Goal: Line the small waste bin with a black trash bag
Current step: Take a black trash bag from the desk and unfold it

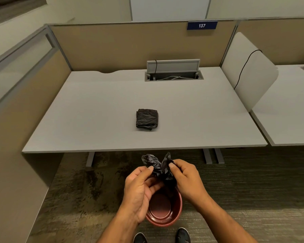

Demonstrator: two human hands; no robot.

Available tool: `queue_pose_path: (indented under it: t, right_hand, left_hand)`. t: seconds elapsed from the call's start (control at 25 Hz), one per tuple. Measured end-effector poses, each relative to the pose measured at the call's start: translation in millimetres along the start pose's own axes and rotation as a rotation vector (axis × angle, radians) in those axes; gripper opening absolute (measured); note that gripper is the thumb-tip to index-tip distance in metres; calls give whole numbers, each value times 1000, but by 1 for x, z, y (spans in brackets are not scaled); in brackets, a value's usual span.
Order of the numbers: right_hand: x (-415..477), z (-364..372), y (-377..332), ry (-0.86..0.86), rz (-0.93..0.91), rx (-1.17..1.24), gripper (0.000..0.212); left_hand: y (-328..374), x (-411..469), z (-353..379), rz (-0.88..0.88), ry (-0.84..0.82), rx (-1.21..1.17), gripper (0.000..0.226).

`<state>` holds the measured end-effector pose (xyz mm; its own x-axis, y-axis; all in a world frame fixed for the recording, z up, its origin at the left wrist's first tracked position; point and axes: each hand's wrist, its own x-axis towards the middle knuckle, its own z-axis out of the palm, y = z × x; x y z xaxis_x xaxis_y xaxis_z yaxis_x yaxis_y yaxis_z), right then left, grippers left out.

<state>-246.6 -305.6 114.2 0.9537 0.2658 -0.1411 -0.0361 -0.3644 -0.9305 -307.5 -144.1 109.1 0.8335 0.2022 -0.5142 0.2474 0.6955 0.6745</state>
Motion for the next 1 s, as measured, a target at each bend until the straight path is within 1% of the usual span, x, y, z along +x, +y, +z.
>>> queue_pose_path:
  t: [0.08, 0.12, 0.24, 0.32, 0.4, 0.56, 0.64, 0.72, 0.76, 0.84, 0.88, 0.92, 1.0]
  right_hand:
    - [2, -4, 3, 54, 74, 131, 30]
    - [2, -6, 4, 77, 112, 195, 30]
    - [4, -13, 9, 112, 184, 321, 31]
    - [5, -17, 13, 143, 210, 355, 31]
    - [8, -22, 17, 185, 234, 402, 32]
    - [15, -36, 22, 270, 280, 476, 31]
    - [17, -45, 23, 302, 299, 493, 30]
    - [18, -52, 24, 325, 309, 512, 30]
    - [18, -55, 23, 331, 313, 521, 30]
    - [16, -58, 20, 332, 311, 529, 31]
    - [15, -58, 19, 327, 304, 526, 31]
    - [13, -58, 17, 316, 295, 517, 32]
    - [11, -55, 14, 284, 283, 485, 35]
  left_hand:
    - [1, -1, 1, 4, 5, -17, 7]
    - [1, -1, 1, 14, 13, -19, 10]
    - [2, 1, 1, 47, 60, -12, 31]
    - [2, 1, -1, 53, 71, -13, 38]
    - [3, 3, -2, 55, 86, -1, 37]
    - [-3, 15, -20, 42, 159, -9, 24]
    - [-12, 23, -37, 31, 221, 86, 21]
    - [-26, 32, -56, 3, 294, 258, 21]
    - [-32, 36, -63, -17, 344, 374, 26]
    - [-39, 40, -71, -58, 425, 627, 52]
    - [-41, 40, -71, -52, 424, 714, 60]
    - [-41, 39, -67, -29, 396, 773, 61]
    - [-42, 37, -55, 12, 289, 797, 48]
